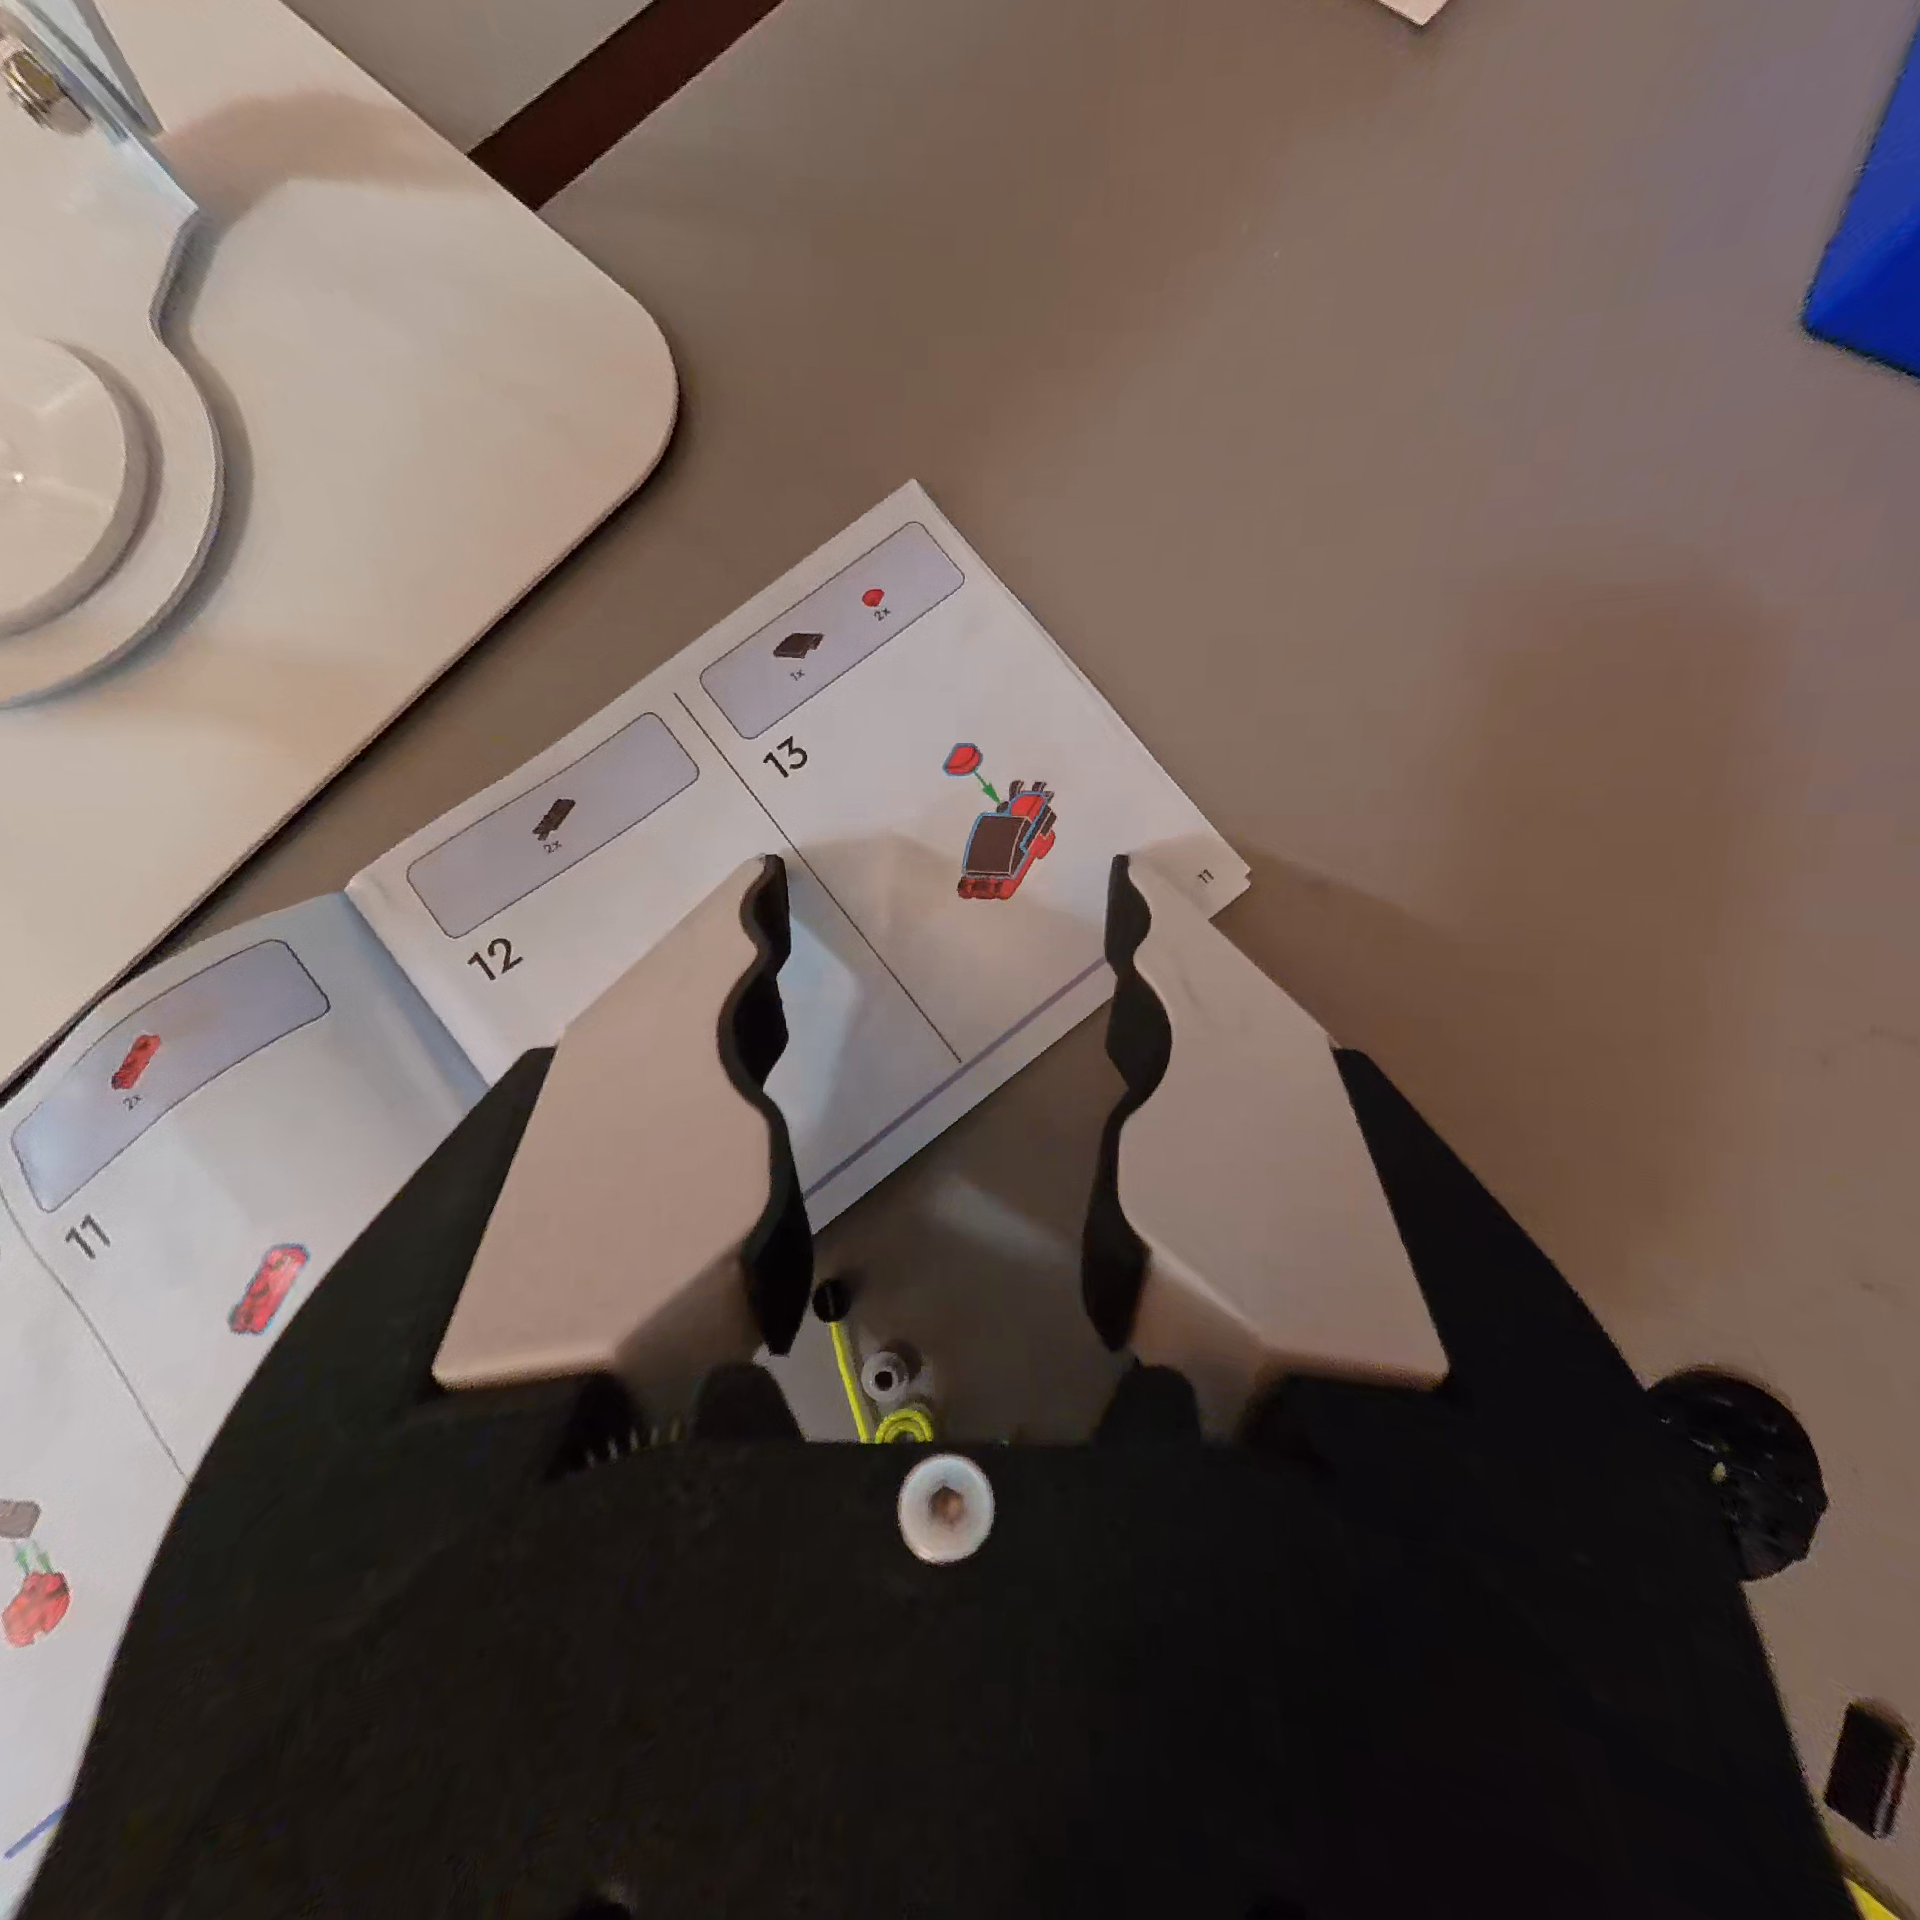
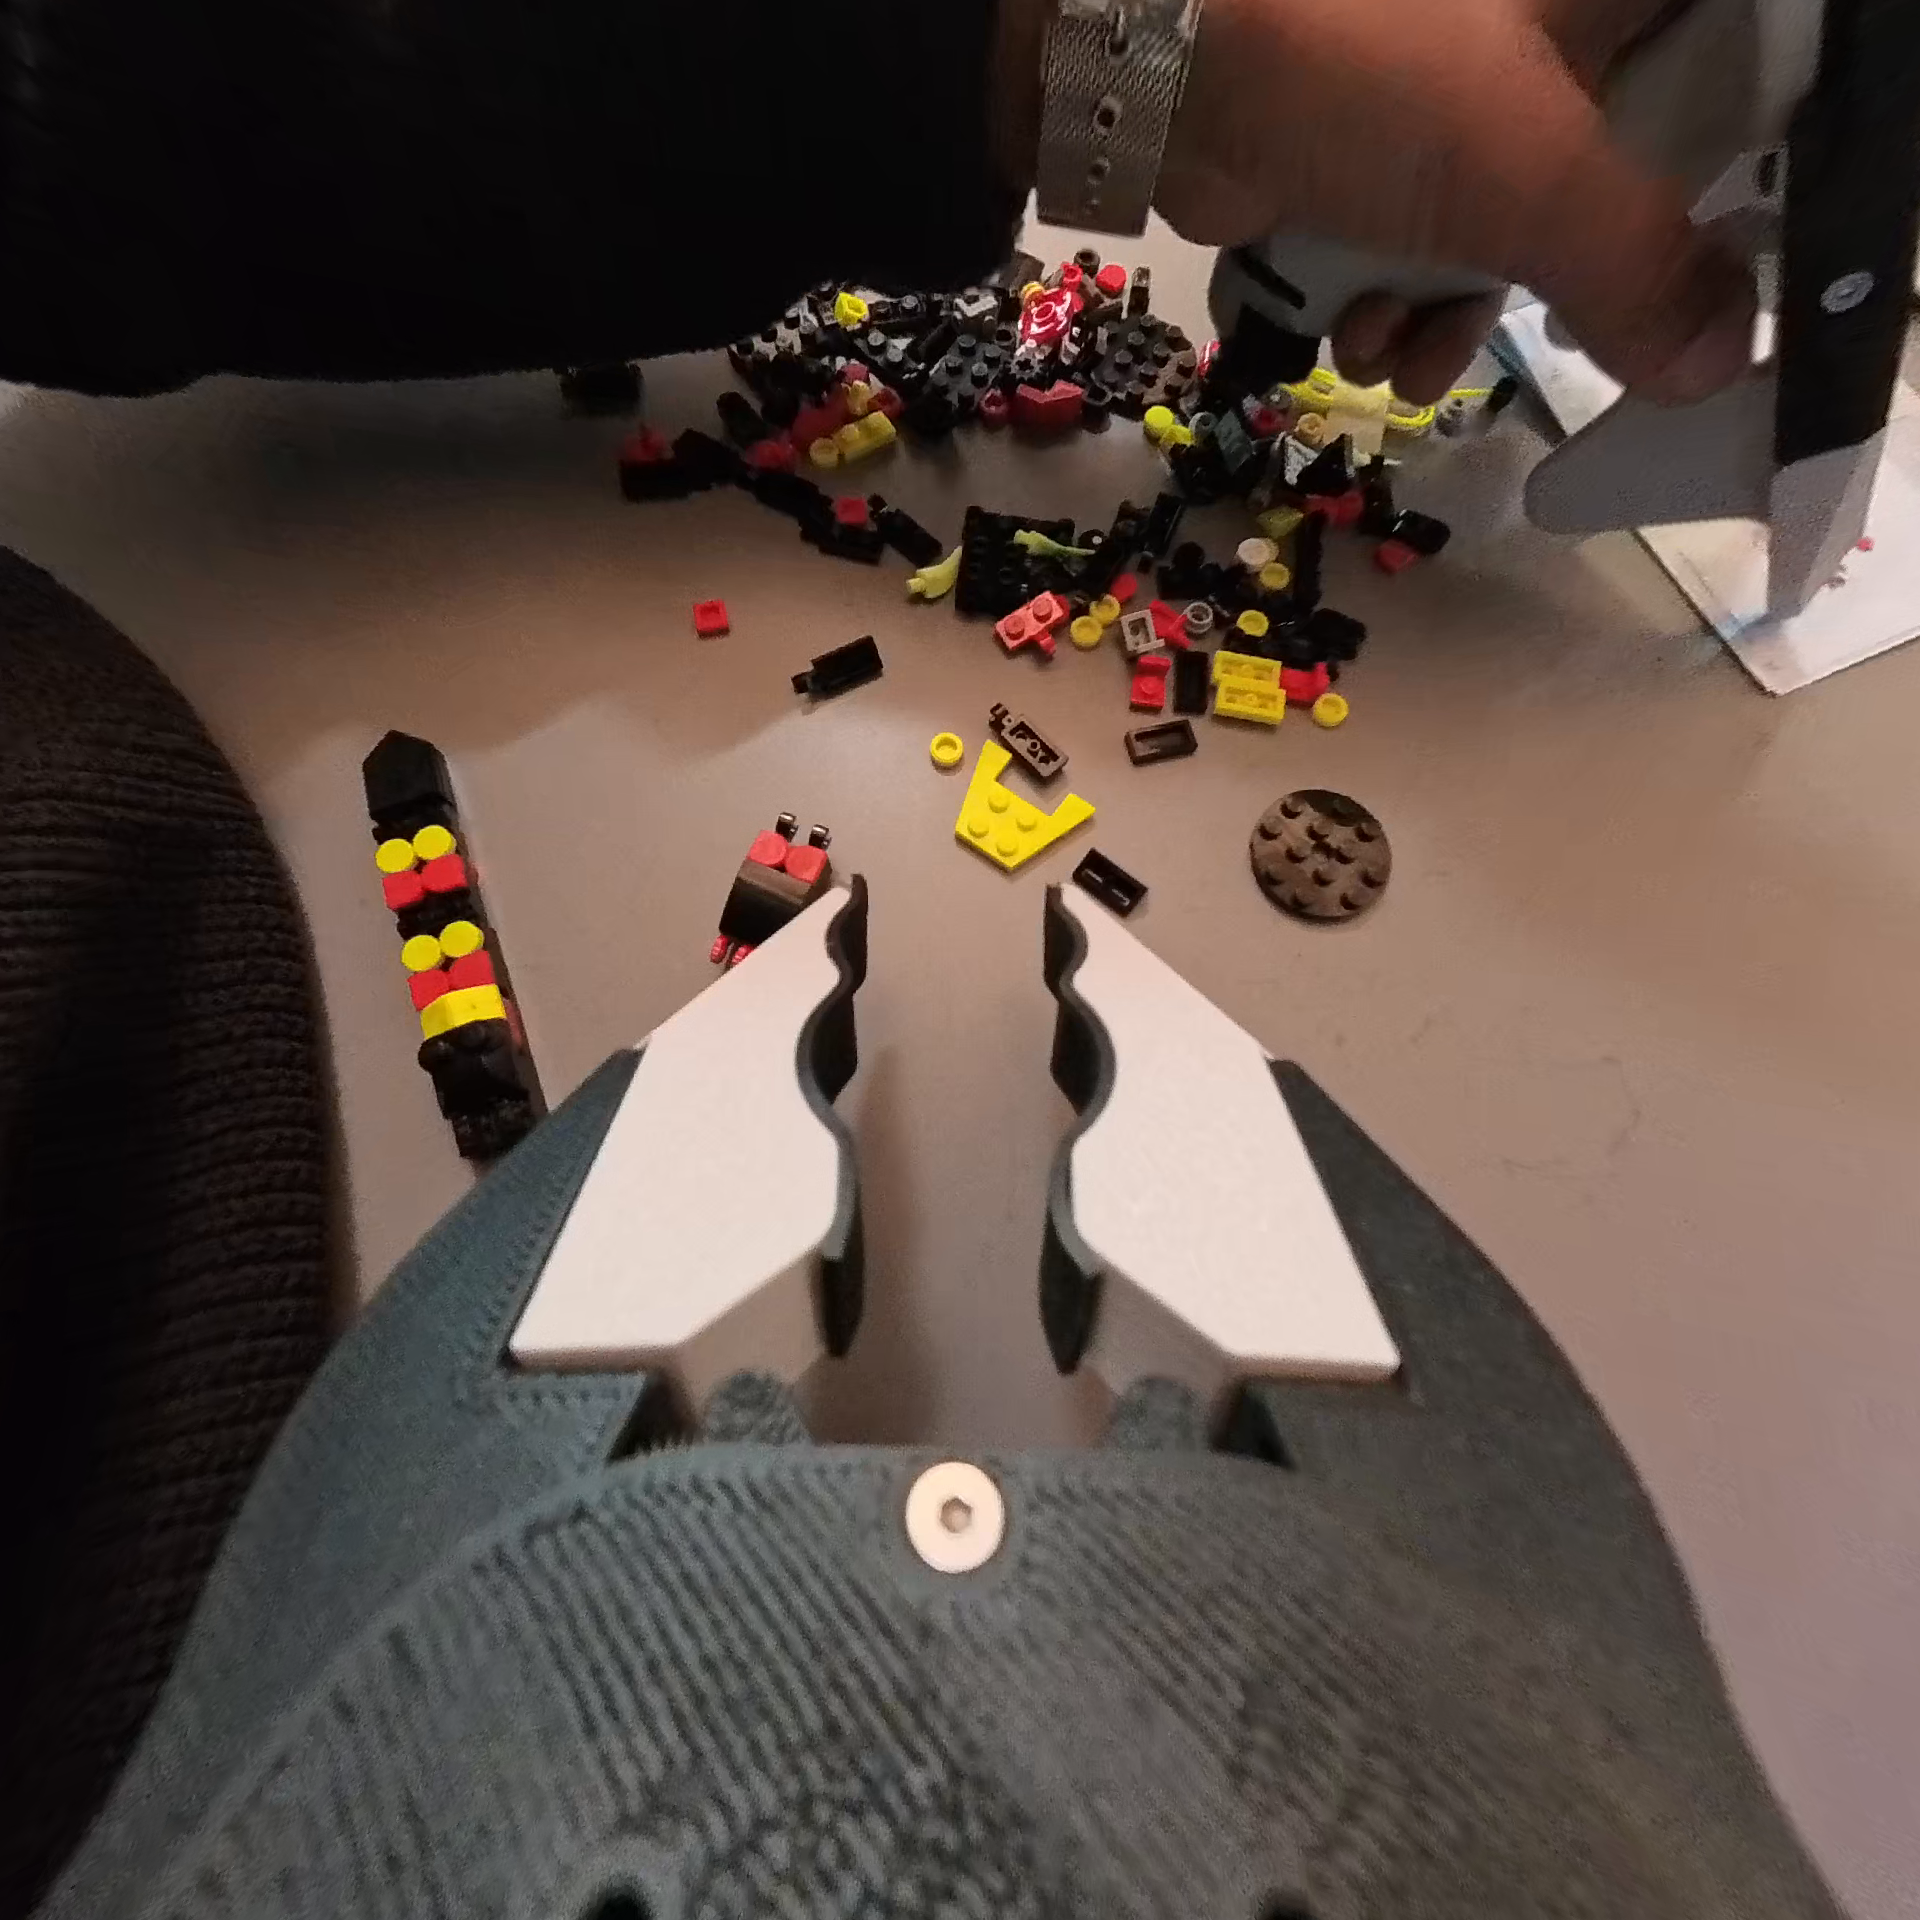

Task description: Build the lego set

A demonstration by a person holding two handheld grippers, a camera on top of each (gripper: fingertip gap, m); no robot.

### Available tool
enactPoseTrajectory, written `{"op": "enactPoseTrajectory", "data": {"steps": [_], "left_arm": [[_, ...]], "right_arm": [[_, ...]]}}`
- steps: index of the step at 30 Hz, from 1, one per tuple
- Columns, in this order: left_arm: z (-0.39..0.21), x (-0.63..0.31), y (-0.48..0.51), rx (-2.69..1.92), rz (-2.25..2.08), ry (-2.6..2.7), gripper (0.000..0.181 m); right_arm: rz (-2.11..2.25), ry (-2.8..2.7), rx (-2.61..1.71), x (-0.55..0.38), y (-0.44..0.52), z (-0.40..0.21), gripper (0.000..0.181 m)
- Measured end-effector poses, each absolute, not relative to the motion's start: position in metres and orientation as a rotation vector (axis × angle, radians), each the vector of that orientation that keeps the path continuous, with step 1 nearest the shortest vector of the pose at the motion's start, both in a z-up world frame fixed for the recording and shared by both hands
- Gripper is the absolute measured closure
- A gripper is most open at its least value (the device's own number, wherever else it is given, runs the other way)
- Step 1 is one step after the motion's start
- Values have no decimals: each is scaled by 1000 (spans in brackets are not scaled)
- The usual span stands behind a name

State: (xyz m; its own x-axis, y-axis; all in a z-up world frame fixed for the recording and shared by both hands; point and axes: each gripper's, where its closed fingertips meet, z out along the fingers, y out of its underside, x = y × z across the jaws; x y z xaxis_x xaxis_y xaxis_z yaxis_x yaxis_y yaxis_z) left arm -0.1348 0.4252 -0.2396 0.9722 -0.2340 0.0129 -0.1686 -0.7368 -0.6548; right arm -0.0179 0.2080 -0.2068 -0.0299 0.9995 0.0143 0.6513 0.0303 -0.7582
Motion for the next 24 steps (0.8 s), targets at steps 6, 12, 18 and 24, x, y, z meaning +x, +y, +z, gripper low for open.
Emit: {"op": "enactPoseTrajectory", "data": {"steps": [6,12,18,24], "left_arm": [[-240,-143,426,-2414,-89,275,137],[-240,-144,425,-2386,24,329,171],[-240,-147,427,-2402,28,316,179],[-232,-149,429,-2398,-52,258,180]], "right_arm": [[784,-1746,-1676,-18,207,-207,148],[772,-1762,-1686,-17,207,-211,147],[772,-1762,-1689,-17,206,-211,147],[779,-1755,-1694,-17,207,-211,147]]}}
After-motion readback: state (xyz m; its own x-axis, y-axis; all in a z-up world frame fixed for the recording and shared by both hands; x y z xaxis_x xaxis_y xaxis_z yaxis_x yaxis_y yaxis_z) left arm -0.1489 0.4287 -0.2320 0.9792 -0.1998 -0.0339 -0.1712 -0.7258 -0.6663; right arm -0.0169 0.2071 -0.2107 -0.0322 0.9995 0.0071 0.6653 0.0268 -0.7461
